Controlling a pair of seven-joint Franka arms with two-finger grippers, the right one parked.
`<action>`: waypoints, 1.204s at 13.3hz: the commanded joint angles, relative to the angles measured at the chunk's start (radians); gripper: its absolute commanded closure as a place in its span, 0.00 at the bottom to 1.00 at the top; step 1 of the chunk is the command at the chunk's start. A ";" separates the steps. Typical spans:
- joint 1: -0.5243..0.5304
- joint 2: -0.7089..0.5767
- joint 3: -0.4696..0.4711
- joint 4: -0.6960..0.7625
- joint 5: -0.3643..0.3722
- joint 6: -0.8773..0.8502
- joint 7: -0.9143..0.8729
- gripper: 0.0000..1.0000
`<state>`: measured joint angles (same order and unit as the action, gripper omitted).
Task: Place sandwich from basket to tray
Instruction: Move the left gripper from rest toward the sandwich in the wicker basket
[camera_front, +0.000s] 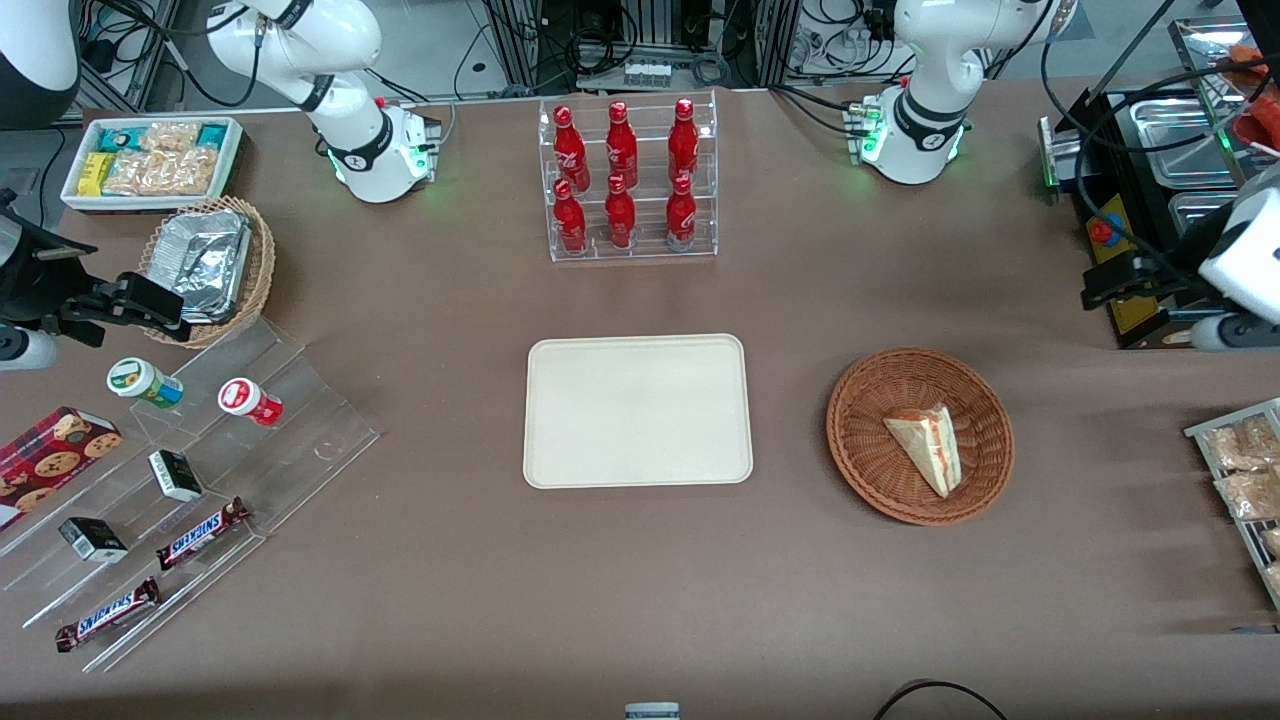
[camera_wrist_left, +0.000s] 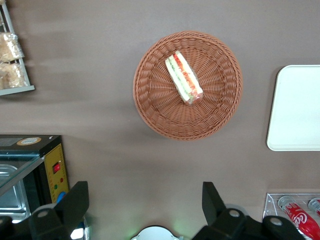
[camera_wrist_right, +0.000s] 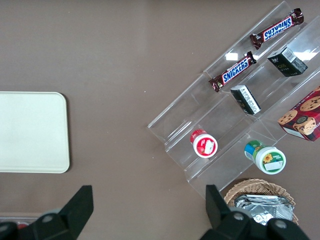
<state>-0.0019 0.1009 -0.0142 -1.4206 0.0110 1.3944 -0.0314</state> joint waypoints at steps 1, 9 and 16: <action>0.010 -0.059 0.004 -0.067 -0.003 0.006 0.016 0.00; -0.018 0.019 -0.029 -0.323 -0.002 0.389 -0.351 0.00; -0.050 0.074 -0.072 -0.590 -0.008 0.846 -0.731 0.00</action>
<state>-0.0500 0.1745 -0.0834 -1.9675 0.0071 2.1736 -0.7224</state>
